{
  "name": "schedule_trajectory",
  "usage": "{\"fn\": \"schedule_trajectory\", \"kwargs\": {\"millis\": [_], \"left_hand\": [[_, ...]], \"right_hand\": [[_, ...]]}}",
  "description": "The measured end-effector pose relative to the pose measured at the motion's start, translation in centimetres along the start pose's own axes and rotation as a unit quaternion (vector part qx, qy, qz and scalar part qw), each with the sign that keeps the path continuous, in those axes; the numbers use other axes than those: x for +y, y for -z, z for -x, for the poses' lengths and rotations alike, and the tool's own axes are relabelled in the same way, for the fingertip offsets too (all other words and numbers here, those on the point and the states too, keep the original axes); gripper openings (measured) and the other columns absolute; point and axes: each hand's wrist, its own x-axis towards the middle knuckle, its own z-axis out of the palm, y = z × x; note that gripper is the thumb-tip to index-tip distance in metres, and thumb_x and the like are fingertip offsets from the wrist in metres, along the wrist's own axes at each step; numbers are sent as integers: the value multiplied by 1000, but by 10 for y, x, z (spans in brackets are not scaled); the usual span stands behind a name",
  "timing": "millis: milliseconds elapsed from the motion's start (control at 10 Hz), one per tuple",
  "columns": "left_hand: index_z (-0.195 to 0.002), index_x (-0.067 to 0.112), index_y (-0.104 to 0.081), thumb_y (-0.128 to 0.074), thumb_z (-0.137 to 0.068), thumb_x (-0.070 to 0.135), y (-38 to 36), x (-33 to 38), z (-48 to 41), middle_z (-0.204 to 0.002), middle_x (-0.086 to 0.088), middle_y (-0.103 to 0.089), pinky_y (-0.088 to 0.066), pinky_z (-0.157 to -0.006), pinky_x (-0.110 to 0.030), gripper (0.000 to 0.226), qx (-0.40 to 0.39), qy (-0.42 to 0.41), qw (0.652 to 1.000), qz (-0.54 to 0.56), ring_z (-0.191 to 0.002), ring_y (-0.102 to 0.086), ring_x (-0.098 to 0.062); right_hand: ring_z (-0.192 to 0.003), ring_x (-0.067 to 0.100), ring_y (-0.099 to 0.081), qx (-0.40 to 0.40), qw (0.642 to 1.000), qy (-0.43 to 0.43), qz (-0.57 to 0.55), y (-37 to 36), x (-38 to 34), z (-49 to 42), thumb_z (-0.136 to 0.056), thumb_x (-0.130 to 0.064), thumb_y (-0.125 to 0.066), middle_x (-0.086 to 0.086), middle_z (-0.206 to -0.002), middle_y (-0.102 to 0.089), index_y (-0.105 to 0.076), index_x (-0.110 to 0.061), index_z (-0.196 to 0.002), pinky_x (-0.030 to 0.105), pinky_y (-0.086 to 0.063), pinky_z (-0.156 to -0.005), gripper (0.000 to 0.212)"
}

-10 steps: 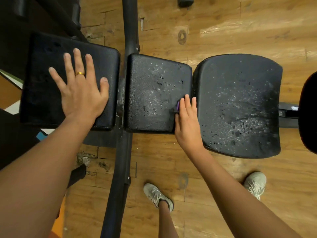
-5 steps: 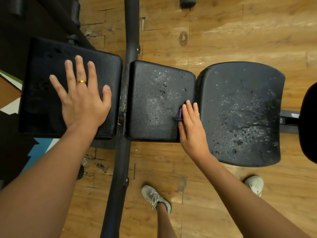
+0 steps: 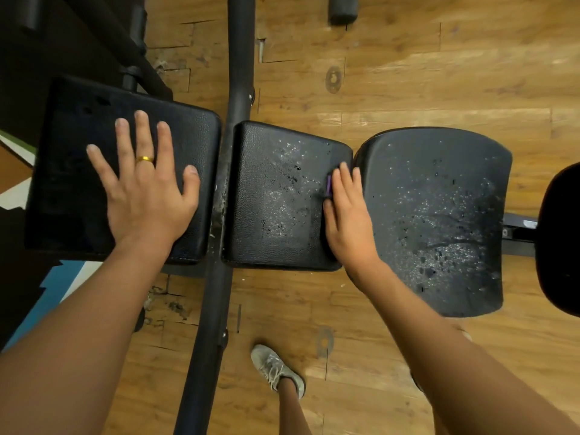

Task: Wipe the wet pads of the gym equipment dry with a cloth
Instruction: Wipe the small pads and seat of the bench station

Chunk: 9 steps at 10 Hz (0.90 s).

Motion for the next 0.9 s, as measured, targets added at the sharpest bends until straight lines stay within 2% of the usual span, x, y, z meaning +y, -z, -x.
{"fn": "schedule_trajectory", "kwargs": {"millis": [100, 200, 400, 500, 600, 700, 800, 900], "left_hand": [[-160, 11, -16, -32, -105, 44, 1, 0, 0, -168, -16, -8, -4, -120, -68, 66, -3, 0, 1000, 0, -155, -2, -35], [-160, 11, -15, -30, -105, 45, 2, 1, 0, -168, -16, -8, -5, -120, -67, 67, -6, -1, 1000, -2, -156, -2, -34], [-160, 11, -16, -31, -105, 45, 2, 0, 0, -168, -15, -8, -5, -120, -67, 67, -7, 1, 1000, -4, -156, -2, -34], [-160, 11, -16, -31, -105, 45, 3, 1, 0, -168, -15, -8, -5, -120, -67, 67, -6, -1, 1000, 3, -156, -2, -34], [-160, 11, -16, -32, -105, 45, 3, 0, 1, -168, -15, -9, -5, -120, -67, 67, -7, -1, 1000, 6, -156, -3, -34], [-160, 11, -19, -34, -104, 44, 3, 1, 1, -168, -16, -10, -5, -120, -67, 66, -7, 0, 1000, 9, -155, -3, -34], [-160, 11, -19, -34, -104, 44, 4, 1, 0, -168, -16, -9, -5, -121, -66, 67, -13, 0, 1000, 7, -156, -2, -34], [-160, 11, -18, -29, -104, 45, 5, 0, 0, -168, -16, -9, -5, -120, -66, 66, -15, 0, 1000, 3, -156, -2, -34]], "right_hand": [[-156, 24, -1, -9, 1000, -4, -7, -8, -2, 44, -106, -21, -42, 8, -167, -17, -28, -2, -156, 38, -11, -127, 56], [-157, 25, -2, -14, 1000, -1, -8, -8, -1, 45, -106, -29, -43, 6, -166, -15, -28, -1, -156, 36, -9, -127, 59], [-155, 33, -4, -4, 1000, -11, -22, 10, 1, -45, -108, -28, -36, 16, -166, -17, -26, 3, -155, 39, -9, -127, 57], [-154, 37, -10, -41, 996, 73, 20, 25, 16, -79, -109, -27, -38, 18, -164, -22, -31, 3, -154, 35, -9, -126, 55], [-153, 38, -13, -113, 969, 206, 82, 47, 41, -92, -108, -29, -36, 20, -163, -24, -32, 5, -153, 30, -7, -126, 56], [-155, 36, -11, -167, 924, 309, 150, 68, 65, -103, -108, -27, -37, 20, -165, -20, -27, 4, -155, 37, -10, -127, 56], [-154, 39, -13, -185, 892, 370, 183, 72, 61, -118, -109, -26, -36, 20, -164, -20, -27, 3, -155, 39, -11, -127, 56], [-152, 41, -16, -190, 865, 429, 177, 57, 24, -136, -110, -27, -34, 21, -163, -25, -31, 4, -154, 39, -13, -126, 53]]}}
